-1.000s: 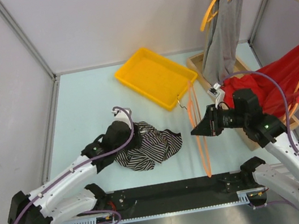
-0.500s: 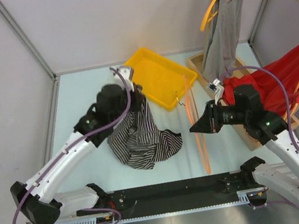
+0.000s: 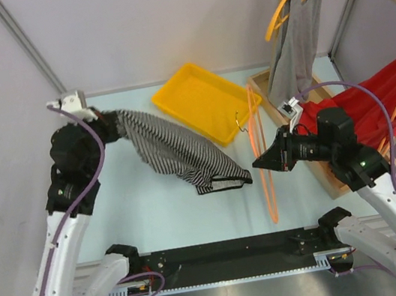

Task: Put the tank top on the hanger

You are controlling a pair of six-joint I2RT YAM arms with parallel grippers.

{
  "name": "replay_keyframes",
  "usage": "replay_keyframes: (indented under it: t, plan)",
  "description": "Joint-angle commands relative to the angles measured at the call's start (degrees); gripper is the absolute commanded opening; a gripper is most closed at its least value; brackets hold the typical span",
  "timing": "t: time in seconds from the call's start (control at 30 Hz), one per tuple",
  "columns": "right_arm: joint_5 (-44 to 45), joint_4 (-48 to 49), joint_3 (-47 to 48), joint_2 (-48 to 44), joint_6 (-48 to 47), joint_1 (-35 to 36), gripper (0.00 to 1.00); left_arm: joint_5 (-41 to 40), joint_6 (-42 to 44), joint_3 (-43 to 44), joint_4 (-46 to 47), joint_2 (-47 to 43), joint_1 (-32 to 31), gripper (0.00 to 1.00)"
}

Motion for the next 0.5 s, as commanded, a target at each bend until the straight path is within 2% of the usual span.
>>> replay_keyframes:
  t: [0.0,0.03,0.07,0.1,0.13,0.17,0.27,0.33,0.43,0.47]
  plan:
    - [-0.3,1.0,1.9,-0.1,-1.1,-0.3,0.11,-13.4,-2.7,-12.4,-6.8,-5.2,9.6,0.03]
    - [-0.3,0.9,1.7,0.1,-1.0,-0.3,0.12,-14.0,-2.9,-14.0,-7.6,-6.6,10.8,0.12]
    - [-0.4,1.0,1.6,0.3,-1.3,-0.3,0.13,-14.1,-3.1,-16.6,-8.1,-7.1,11.7,0.31]
    - [-0.4,0.9,1.5,0.5,-1.5,-0.3,0.14,-14.4,-3.2,-17.5,-8.9,-7.3,12.3,0.81]
    - [-0.4,0.9,1.3,0.6,-1.5,-0.4,0.15,-14.1,-3.2,-18.6,-9.2,-7.8,12.3,0.96]
    - [-0.7,0.9,1.2,0.7,-1.7,-0.5,0.15,-13.9,-3.2,-19.0,-9.3,-7.9,12.2,1.0]
    - [-1.6,0.9,0.8,0.9,-1.8,-0.7,0.16,-15.2,-2.4,-19.6,-9.6,-9.6,11.2,0.99]
    - [-1.9,0.9,0.4,0.9,-1.9,-1.0,0.19,-16.4,-1.6,-19.4,-9.6,-10.0,7.7,0.99]
    - [-2.4,0.9,-0.1,1.4,-2.1,-2.4,0.21,-19.6,-1.9,-18.7,-9.4,-9.3,-2.6,0.98]
    - [-3.1,0.9,-0.3,1.5,-2.2,-4.0,0.2,-20.4,-2.3,-18.8,-9.1,-8.9,-9.6,0.98]
